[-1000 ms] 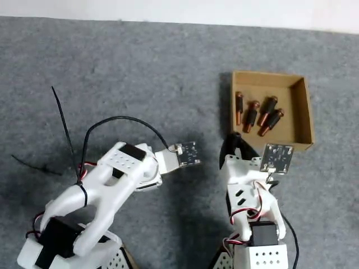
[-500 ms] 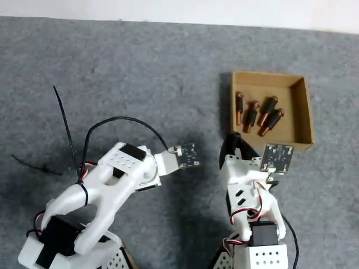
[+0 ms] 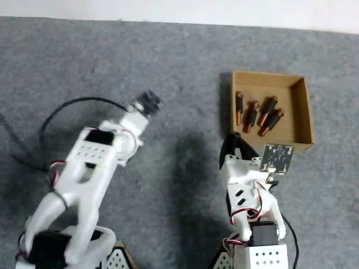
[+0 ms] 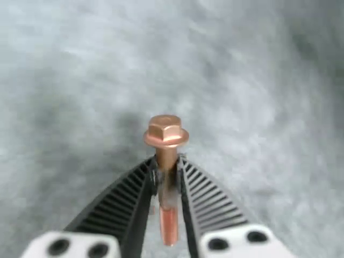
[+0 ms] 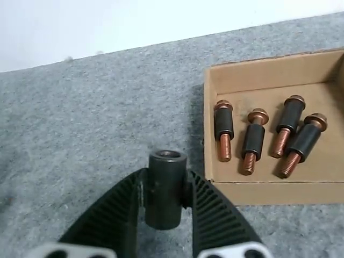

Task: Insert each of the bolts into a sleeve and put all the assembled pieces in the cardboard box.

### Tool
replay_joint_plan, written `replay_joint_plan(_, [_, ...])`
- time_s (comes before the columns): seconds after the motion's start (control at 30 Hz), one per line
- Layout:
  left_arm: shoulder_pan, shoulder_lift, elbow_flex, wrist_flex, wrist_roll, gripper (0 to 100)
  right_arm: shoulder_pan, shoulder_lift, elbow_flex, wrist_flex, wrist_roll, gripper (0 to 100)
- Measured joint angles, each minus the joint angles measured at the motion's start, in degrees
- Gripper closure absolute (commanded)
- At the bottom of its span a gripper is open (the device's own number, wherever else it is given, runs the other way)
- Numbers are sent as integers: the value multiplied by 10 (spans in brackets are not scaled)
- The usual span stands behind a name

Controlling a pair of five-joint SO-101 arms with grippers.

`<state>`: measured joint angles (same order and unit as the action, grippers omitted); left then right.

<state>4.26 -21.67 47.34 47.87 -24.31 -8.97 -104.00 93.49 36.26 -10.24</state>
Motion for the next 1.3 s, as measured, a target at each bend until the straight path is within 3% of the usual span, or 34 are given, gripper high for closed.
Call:
replay_joint_plan(0.3, [-13, -220, 33, -98, 226, 989, 0, 0, 0, -6, 0, 990])
replay_joint_plan(0.5, [-4, -366, 120, -193, 222, 993, -73, 0, 12, -103, 0, 990])
replay_joint_plan(0.67, [30, -482, 241, -339, 196, 993, -185, 0, 21, -184, 0, 992])
replay_joint_plan(0.77, [30, -558, 323, -444, 248, 993, -241, 0, 21, -240, 42, 993])
replay_joint_plan(0.9, [34, -661, 400, -549, 346, 993, -298, 0, 21, -260, 160, 993])
replay_joint_plan(1.07, [33, -788, 417, -538, 473, 993, -311, 0, 21, -264, 229, 993])
replay_joint_plan(1.3, [110, -819, 382, -371, 608, 993, -313, 0, 21, -215, 238, 993])
